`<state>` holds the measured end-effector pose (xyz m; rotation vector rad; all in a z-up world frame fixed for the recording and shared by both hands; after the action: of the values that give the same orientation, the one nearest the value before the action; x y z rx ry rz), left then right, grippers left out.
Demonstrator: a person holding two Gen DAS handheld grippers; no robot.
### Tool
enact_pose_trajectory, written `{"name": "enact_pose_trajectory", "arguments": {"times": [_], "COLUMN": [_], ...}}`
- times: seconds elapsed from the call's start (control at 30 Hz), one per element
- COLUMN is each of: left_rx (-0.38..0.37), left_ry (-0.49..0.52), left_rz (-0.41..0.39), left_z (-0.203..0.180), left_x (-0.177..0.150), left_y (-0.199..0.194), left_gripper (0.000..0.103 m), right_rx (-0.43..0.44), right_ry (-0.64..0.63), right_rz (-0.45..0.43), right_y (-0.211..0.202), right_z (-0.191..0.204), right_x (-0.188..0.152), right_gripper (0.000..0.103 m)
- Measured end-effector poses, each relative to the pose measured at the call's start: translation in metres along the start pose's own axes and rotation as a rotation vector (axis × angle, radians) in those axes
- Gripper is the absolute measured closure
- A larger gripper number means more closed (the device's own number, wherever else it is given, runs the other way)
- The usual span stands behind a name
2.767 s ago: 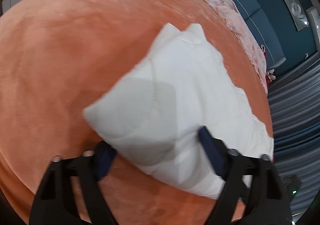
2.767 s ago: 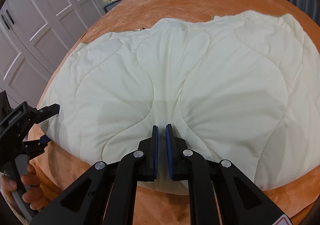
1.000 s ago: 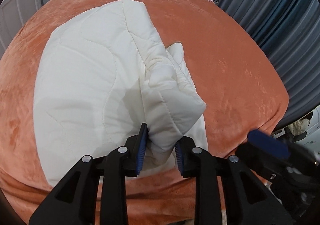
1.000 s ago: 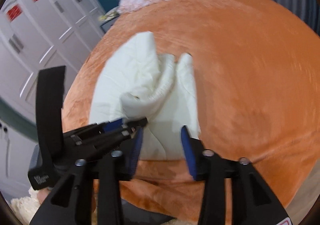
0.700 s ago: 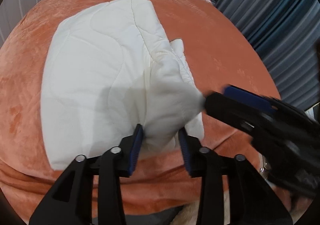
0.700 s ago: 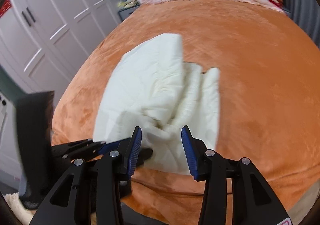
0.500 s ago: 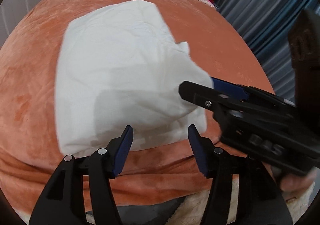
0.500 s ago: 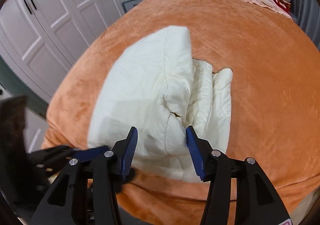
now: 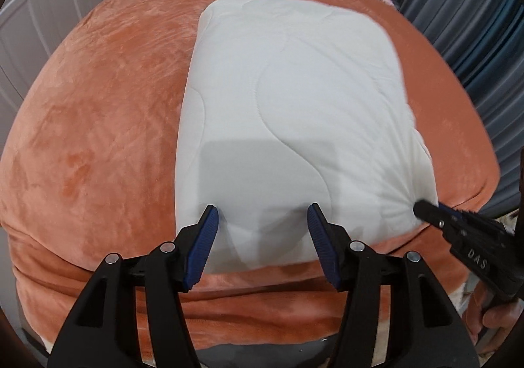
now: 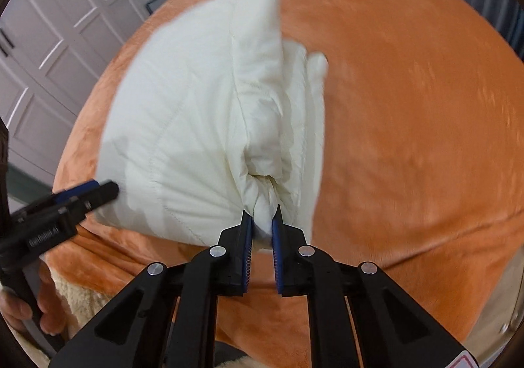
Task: Fold large clothes
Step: 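Grasp the bundle's end with the right tool and tuck it under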
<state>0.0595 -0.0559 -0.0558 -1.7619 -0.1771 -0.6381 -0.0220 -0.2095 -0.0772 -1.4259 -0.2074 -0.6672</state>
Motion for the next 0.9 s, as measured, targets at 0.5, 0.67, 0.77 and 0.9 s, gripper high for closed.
{"name": "enact_pose_trajectory", "arguments": {"times": [0.5, 0.67, 0.77, 0.9], "left_rx": [0.118, 0.13, 0.122, 0.071], "left_ry": [0.102, 0.107, 0.104, 0.043], "left_rz": [0.016, 0.006, 0.001, 0.0], "left_z": [-0.008, -0.009, -0.01, 0.001], "left_x": [-0.015, -0.015, -0.013, 0.0], "left_y": [0.038, 0.038, 0.029, 0.011], "left_gripper": [0.045, 0.045, 0.045, 0.046], "right_rx": [-0.065, -0.064, -0.038, -0.016], "right_ry": [0.004, 0.01, 0.055, 0.091], "right_rz": [0.072, 0.064, 0.055, 0.002], "right_y": [0.056, 0.055, 0.038, 0.001], "right_z": [-0.005, -0.002, -0.003, 0.0], "right_x": [-0.026, -0.026, -0.02, -0.003], "right_gripper": [0.093, 0.093, 0.088, 0.077]}}
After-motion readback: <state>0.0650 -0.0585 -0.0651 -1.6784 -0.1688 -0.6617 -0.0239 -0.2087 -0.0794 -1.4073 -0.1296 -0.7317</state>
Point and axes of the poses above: each gripper's, at about its wrist camera, not at the fingertips, and y roughly the way its jaws point, z to its left, x to its top, the point moved 5 cm from there along y, roughly the way its jaws point, and after that the axes turned 7 degrees about -z, right-handed, at the moved point
